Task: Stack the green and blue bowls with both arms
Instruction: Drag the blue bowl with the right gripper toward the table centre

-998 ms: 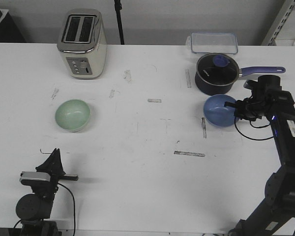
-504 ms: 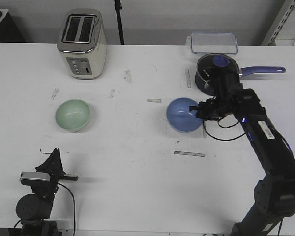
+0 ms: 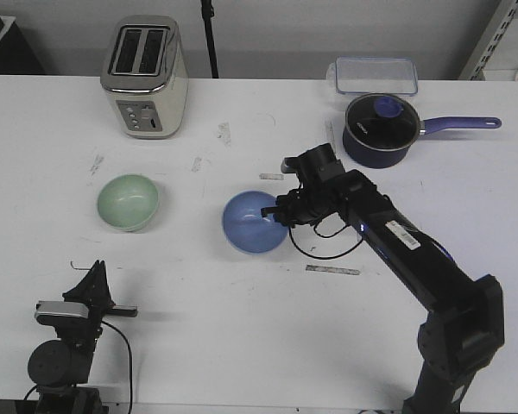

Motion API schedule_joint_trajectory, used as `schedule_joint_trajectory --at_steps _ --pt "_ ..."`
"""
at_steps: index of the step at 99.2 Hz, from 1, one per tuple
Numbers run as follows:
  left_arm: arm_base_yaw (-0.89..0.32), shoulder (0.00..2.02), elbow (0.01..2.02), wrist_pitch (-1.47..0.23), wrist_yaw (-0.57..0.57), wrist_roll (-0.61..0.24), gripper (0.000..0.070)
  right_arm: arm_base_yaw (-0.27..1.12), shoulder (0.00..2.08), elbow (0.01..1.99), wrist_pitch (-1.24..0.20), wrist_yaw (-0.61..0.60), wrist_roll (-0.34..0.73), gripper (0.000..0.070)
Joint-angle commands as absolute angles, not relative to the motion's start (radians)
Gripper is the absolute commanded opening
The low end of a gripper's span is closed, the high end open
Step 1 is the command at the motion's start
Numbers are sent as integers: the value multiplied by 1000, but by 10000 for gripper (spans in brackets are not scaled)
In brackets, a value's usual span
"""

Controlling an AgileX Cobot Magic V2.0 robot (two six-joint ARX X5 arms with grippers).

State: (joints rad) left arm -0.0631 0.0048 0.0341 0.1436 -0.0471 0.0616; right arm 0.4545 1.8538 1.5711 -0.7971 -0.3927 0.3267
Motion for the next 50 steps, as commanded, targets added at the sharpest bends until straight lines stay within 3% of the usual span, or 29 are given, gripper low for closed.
schedule_joint_trajectory --at_steps 1,50 --pt "-64 3 12 158 -45 59 1 461 1892 1583 -787 -391 369 12" --pt "-64 3 12 158 -45 59 1 478 1920 1583 -793 -251 374 12"
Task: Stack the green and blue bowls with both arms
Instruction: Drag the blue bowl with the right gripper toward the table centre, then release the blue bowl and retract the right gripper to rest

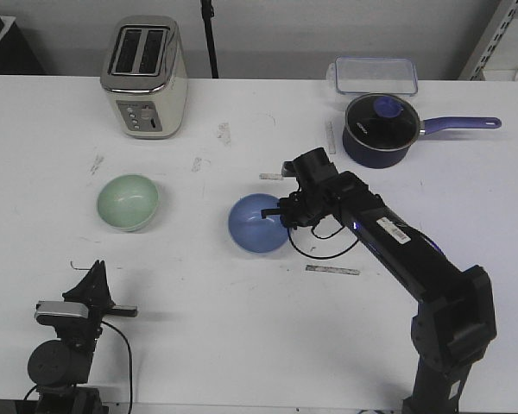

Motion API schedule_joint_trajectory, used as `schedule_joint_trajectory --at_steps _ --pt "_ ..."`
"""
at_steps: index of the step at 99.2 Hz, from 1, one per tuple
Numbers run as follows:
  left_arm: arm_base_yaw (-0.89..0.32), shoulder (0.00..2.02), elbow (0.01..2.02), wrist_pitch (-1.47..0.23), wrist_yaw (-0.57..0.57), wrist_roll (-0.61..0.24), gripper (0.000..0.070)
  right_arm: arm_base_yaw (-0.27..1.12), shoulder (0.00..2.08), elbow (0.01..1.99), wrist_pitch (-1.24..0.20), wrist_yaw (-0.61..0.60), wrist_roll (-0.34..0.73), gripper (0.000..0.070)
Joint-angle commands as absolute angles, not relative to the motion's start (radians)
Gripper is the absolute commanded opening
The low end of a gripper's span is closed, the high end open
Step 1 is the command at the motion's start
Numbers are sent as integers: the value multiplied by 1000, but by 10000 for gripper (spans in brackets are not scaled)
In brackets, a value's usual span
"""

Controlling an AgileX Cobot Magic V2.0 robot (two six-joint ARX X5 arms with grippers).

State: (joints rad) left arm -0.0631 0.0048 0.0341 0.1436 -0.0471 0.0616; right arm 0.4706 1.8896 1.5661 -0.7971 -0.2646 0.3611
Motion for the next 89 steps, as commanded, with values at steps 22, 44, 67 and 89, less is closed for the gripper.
schedule_joint_trajectory --at_steps 22,44,67,89 --pt "-64 3 12 158 -45 59 1 479 1941 1583 -795 -255 377 12" --pt "-64 3 12 158 -45 59 1 482 1952 1583 -786 -263 377 12" --pt "-64 3 12 158 -45 59 1 484 1952 1583 -785 -261 379 33" --pt "-64 3 12 158 -45 59 1 486 1950 1583 -785 -261 389 327"
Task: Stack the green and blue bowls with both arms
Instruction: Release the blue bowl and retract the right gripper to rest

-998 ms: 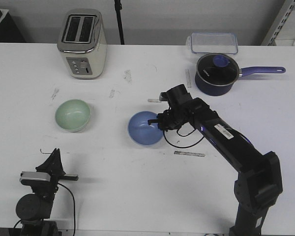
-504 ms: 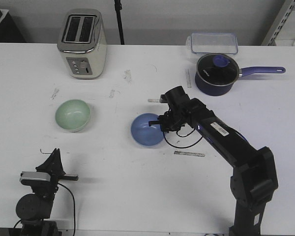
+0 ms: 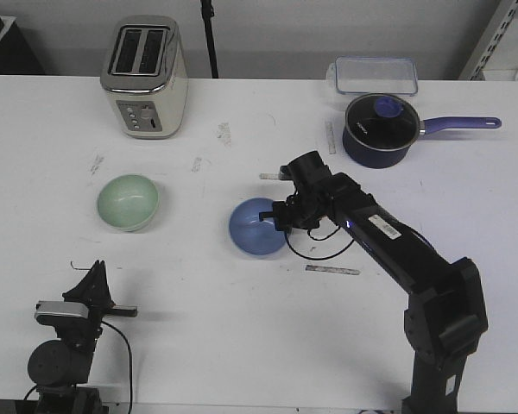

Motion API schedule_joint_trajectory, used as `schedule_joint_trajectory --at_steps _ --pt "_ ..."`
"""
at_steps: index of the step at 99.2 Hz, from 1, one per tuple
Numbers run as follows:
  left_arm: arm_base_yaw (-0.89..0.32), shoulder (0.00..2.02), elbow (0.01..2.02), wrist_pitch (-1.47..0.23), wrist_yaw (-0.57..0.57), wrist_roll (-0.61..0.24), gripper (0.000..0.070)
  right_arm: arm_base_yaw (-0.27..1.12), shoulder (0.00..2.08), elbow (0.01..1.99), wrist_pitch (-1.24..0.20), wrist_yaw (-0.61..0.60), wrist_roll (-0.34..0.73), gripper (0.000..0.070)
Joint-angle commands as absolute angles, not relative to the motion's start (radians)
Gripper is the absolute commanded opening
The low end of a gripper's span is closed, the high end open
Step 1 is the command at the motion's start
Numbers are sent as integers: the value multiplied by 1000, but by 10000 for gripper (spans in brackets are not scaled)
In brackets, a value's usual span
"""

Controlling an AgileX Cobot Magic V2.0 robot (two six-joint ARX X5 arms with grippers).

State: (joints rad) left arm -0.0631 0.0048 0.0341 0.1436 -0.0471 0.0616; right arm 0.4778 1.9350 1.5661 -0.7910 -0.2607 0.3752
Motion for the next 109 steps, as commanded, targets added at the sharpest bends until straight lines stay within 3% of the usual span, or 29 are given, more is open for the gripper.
schedule_joint_trajectory --at_steps 1,16,56,62,72,84,98,109 --pt "-64 3 12 158 -45 59 1 486 1949 1583 -785 -260 389 336" --pt "-64 3 12 158 -45 59 1 486 1932 1583 -783 -231 389 418" --pt "-64 3 12 158 -45 59 1 494 1810 1583 -736 -201 354 412" --pt "-64 3 12 158 -45 59 1 500 1793 1583 -733 -200 332 373" --pt "-64 3 12 158 -45 59 1 499 1754 1565 -705 -195 293 209" --pt "-64 3 12 158 -45 59 1 493 1666 1454 -551 -178 238 80" --pt "-64 3 12 158 -45 59 1 455 1531 1257 -292 -179 146 65" --pt "-64 3 12 158 -45 59 1 397 1420 1084 -49 -175 7 65"
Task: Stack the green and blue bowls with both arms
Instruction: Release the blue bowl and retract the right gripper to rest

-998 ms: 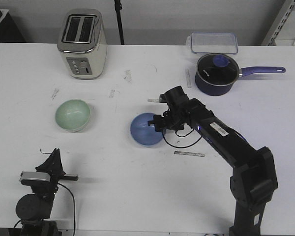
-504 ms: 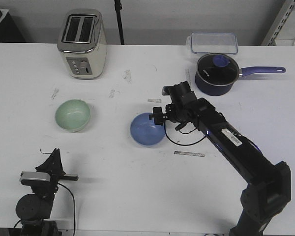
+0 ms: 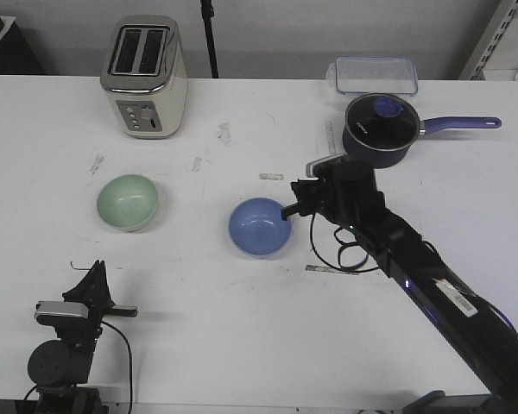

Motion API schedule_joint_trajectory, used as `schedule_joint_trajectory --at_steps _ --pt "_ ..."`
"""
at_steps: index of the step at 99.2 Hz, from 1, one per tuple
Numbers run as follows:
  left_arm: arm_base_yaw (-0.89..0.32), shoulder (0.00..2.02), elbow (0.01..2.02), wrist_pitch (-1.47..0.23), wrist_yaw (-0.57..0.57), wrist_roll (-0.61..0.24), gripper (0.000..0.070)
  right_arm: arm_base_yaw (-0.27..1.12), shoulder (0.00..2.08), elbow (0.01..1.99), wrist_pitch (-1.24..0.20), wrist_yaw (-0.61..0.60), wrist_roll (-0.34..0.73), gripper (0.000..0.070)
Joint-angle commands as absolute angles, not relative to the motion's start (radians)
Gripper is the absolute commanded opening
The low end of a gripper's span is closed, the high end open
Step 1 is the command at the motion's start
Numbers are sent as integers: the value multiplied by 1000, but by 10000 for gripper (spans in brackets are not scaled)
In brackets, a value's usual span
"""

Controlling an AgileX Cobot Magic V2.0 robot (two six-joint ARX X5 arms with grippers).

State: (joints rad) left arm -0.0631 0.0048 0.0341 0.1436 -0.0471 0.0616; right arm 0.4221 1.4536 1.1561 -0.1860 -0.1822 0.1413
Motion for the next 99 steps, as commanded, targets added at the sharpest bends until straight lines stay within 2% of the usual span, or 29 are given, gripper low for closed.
schedule_joint_trajectory --at_steps 1,12,26,34,49,63,83,99 --pt "-64 3 12 158 -45 59 1 389 1406 1063 -20 -174 -13 65" --pt "-64 3 12 158 -45 59 1 323 1305 939 109 -138 -105 65" --pt "-64 3 12 158 -45 59 1 230 1196 843 130 -112 -107 14" --pt "-64 3 12 158 -45 59 1 164 1133 795 128 -112 -67 14" --pt "-64 3 12 158 -45 59 1 65 996 677 159 -112 72 14" --pt "-64 3 12 158 -45 59 1 25 857 553 217 -106 109 14" --pt "-64 3 12 158 -45 59 1 20 622 445 175 -103 109 14" --pt "-64 3 12 158 -45 59 1 20 446 435 20 -99 107 14"
